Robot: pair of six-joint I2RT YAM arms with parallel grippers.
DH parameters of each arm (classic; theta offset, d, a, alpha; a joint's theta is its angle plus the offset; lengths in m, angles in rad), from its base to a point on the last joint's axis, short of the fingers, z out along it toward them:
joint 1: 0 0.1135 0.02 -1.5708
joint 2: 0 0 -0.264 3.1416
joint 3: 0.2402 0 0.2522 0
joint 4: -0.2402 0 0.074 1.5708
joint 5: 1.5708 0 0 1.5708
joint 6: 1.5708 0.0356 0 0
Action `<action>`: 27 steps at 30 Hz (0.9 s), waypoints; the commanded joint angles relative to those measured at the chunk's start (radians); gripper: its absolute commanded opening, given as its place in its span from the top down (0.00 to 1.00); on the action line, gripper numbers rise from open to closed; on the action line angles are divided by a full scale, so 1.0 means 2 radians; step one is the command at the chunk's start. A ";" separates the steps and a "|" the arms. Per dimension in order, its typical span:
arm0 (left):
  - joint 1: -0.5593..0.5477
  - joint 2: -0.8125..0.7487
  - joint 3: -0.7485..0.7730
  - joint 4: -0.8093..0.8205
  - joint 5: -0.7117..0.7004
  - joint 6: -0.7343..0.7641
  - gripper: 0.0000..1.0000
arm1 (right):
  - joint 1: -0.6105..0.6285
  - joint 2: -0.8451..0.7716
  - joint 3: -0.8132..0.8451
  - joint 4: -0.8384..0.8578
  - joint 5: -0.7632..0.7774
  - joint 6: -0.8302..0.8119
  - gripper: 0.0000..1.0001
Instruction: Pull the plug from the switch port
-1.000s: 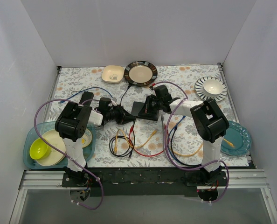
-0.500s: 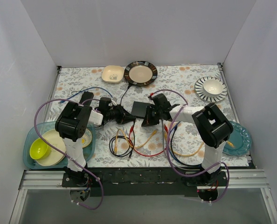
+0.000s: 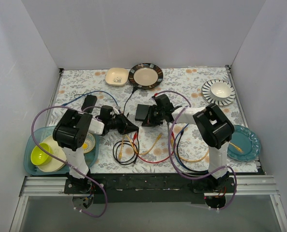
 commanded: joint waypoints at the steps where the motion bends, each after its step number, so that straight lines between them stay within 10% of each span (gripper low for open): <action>1: 0.001 -0.035 -0.021 -0.041 -0.010 0.023 1.00 | -0.003 0.008 -0.007 0.002 0.037 0.010 0.99; 11: 0.011 -0.134 0.103 -0.312 -0.206 0.104 1.00 | 0.004 -0.164 -0.032 -0.120 0.160 -0.091 0.90; 20: 0.012 -0.191 0.162 -0.438 -0.406 0.061 0.03 | 0.092 -0.305 -0.022 -0.272 0.361 -0.195 0.58; 25: 0.013 -0.214 0.162 -0.451 -0.400 0.048 0.02 | 0.115 -0.373 -0.066 -0.327 0.440 -0.153 0.53; 27: 0.013 -0.214 0.168 -0.472 -0.396 0.044 0.02 | 0.115 -0.418 -0.093 -0.329 0.448 -0.120 0.37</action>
